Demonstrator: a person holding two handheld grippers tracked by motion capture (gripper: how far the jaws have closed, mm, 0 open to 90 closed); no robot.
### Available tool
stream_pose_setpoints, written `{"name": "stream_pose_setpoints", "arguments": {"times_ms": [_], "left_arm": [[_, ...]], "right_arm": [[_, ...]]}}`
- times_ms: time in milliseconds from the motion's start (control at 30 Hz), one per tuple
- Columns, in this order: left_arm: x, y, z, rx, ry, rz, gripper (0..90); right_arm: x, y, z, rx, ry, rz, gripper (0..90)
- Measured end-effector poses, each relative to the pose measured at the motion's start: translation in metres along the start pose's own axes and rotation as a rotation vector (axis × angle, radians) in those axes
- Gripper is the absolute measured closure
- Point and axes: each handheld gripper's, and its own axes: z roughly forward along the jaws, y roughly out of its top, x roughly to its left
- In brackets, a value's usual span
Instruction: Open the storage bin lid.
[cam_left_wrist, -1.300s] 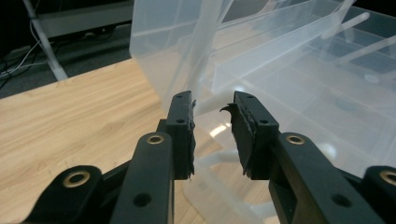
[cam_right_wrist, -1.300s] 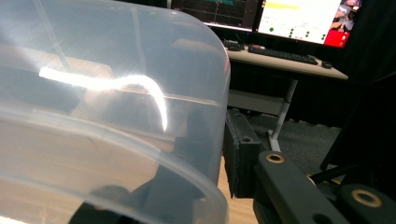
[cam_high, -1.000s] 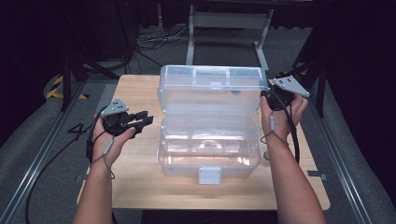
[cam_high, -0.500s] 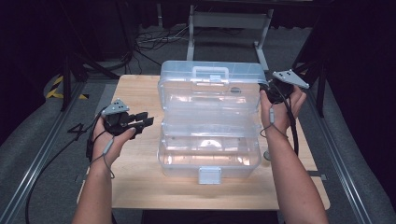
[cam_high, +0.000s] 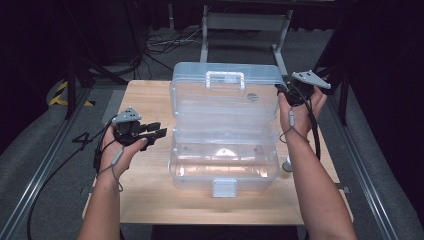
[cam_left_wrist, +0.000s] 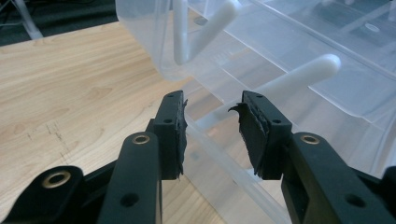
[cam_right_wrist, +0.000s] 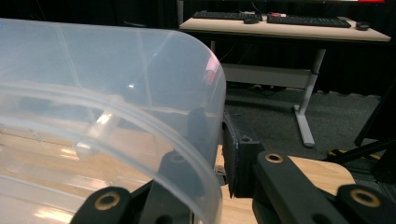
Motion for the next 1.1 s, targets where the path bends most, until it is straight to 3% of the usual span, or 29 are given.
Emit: {"name": "stream_pose_setpoints", "arguments": {"times_ms": [67, 133, 300, 433, 700, 833, 967, 1100], "left_arm": [[-0.001, -0.001, 0.001, 0.0, -0.025, -0.005, 61.3], [-0.005, -0.002, 0.0, -0.01, -0.082, -0.017, 61.3], [-0.017, -0.011, -0.008, 0.007, -0.124, 0.035, 60.2], [-0.018, -0.019, -0.009, -0.009, -0.167, 0.027, 60.0], [-0.031, -0.027, 0.002, 0.045, -0.275, 0.088, 59.9], [-0.032, -0.03, 0.005, 0.066, -0.259, 0.113, 58.4], [-0.03, -0.033, 0.004, 0.102, -0.28, 0.102, 63.0], [-0.036, -0.035, 0.002, 0.128, -0.312, 0.129, 65.1]], "right_arm": [[-0.001, 0.001, 0.002, 0.007, 0.007, 0.004, 81.8], [-0.003, 0.002, 0.003, 0.015, 0.013, 0.005, 81.6], [-0.003, 0.005, 0.005, 0.033, 0.016, 0.001, 81.4], [-0.004, 0.005, 0.006, 0.032, 0.019, 0.013, 81.4], [-0.007, 0.006, 0.011, 0.044, 0.039, 0.03, 80.8], [-0.008, 0.006, 0.012, 0.045, 0.039, 0.031, 80.8], [-0.009, 0.007, 0.014, 0.049, 0.043, 0.033, 80.8], [-0.009, 0.007, 0.016, 0.051, 0.043, 0.034, 80.6]]}}
